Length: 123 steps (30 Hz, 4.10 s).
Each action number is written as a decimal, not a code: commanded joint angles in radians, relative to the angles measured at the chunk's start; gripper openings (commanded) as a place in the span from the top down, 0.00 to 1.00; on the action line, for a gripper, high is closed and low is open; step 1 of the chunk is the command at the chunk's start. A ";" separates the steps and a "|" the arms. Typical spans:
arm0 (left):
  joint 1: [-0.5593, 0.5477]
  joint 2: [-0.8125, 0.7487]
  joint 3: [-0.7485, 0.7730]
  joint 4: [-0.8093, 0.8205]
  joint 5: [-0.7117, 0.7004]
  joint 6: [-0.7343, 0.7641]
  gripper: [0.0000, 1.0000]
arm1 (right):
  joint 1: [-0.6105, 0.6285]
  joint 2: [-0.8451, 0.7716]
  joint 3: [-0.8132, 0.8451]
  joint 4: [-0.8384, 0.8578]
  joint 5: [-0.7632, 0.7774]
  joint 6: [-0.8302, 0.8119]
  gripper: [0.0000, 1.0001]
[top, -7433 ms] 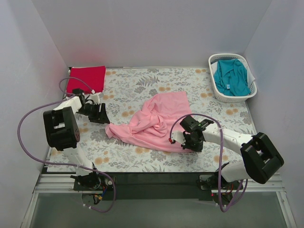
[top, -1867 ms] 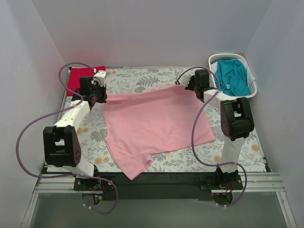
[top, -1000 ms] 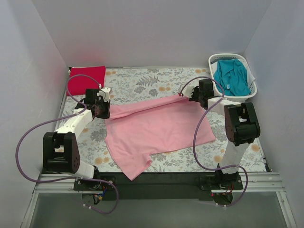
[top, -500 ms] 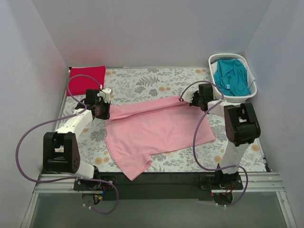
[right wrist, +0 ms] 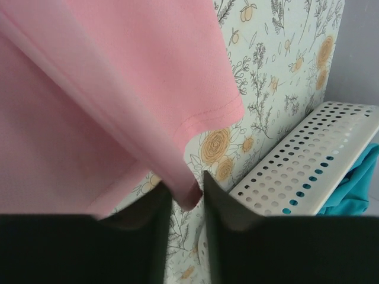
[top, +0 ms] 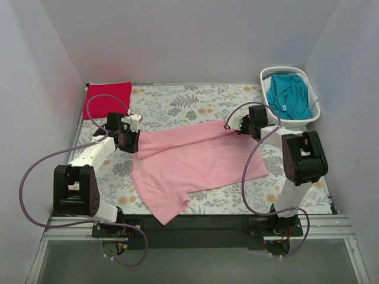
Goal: Fold and stack the t-shirts
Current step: Fold the tshirt
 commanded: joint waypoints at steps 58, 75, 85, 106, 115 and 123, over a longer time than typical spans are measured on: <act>0.167 0.347 0.375 -0.144 0.215 -0.237 0.56 | 0.260 0.346 0.993 -0.661 -0.663 1.130 0.59; 0.171 0.385 0.320 -0.091 0.200 -0.281 0.62 | 0.423 0.578 1.042 -0.334 -0.605 1.504 0.50; 0.171 0.428 0.358 -0.093 0.197 -0.292 0.69 | 0.449 0.635 1.030 -0.299 -0.585 1.529 0.48; 0.171 0.426 0.354 -0.088 0.151 -0.298 0.65 | 0.479 0.674 1.021 -0.285 -0.628 1.538 0.51; 0.171 0.425 0.357 -0.070 0.188 -0.300 0.81 | 0.481 0.665 1.007 -0.270 -0.671 1.541 0.84; 0.171 0.321 0.297 -0.076 0.186 -0.277 1.00 | 0.481 0.639 0.995 -0.267 -0.703 1.550 0.99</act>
